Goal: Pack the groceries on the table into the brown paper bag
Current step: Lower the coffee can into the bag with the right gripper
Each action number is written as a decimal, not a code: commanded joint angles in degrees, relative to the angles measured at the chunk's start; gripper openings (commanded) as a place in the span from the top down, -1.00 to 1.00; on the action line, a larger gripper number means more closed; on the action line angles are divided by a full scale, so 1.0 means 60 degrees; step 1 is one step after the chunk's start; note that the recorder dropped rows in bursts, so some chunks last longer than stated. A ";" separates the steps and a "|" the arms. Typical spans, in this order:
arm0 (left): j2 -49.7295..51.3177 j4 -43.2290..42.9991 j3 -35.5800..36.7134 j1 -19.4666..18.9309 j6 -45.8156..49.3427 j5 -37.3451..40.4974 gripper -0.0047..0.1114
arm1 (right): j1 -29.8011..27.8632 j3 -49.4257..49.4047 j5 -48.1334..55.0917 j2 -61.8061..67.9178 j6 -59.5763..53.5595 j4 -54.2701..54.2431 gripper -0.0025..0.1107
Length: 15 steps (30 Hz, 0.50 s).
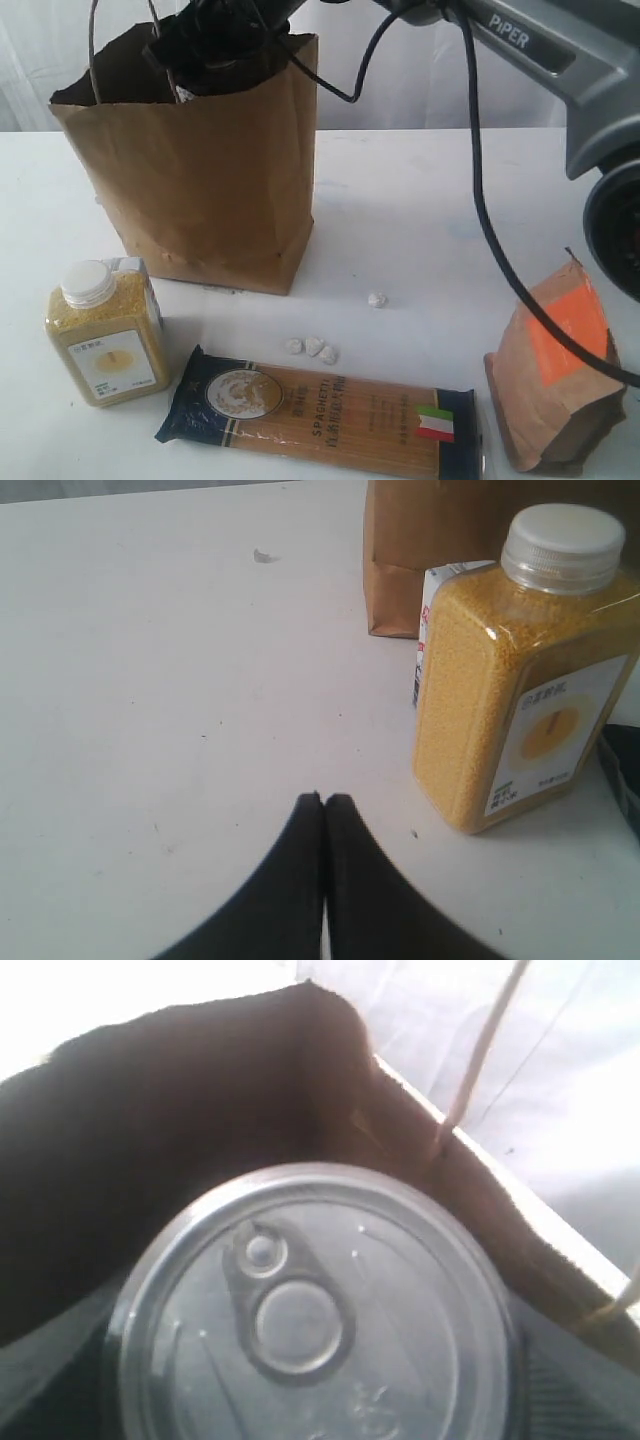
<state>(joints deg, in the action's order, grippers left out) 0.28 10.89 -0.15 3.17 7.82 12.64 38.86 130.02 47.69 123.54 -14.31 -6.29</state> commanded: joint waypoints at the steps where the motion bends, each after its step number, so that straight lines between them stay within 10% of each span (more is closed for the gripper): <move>1: -0.0047 0.0090 0.0025 -0.0036 -0.0018 -0.0090 0.92 | 0.0015 0.0117 0.0046 0.0037 -0.0632 -0.1112 0.96; 7: -0.0047 0.0090 0.0025 -0.0036 -0.0018 -0.0090 0.92 | 0.0015 0.0117 0.0968 0.0075 -0.0866 -0.1616 0.91; 15: -0.0047 0.0090 0.0025 -0.0036 -0.0018 -0.0090 0.92 | 0.0015 0.0537 0.0554 0.0075 -0.0926 -0.1736 -0.21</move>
<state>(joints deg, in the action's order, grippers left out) 0.28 10.89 -0.15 3.17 7.82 12.64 38.86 131.49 52.93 124.57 -19.44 -15.54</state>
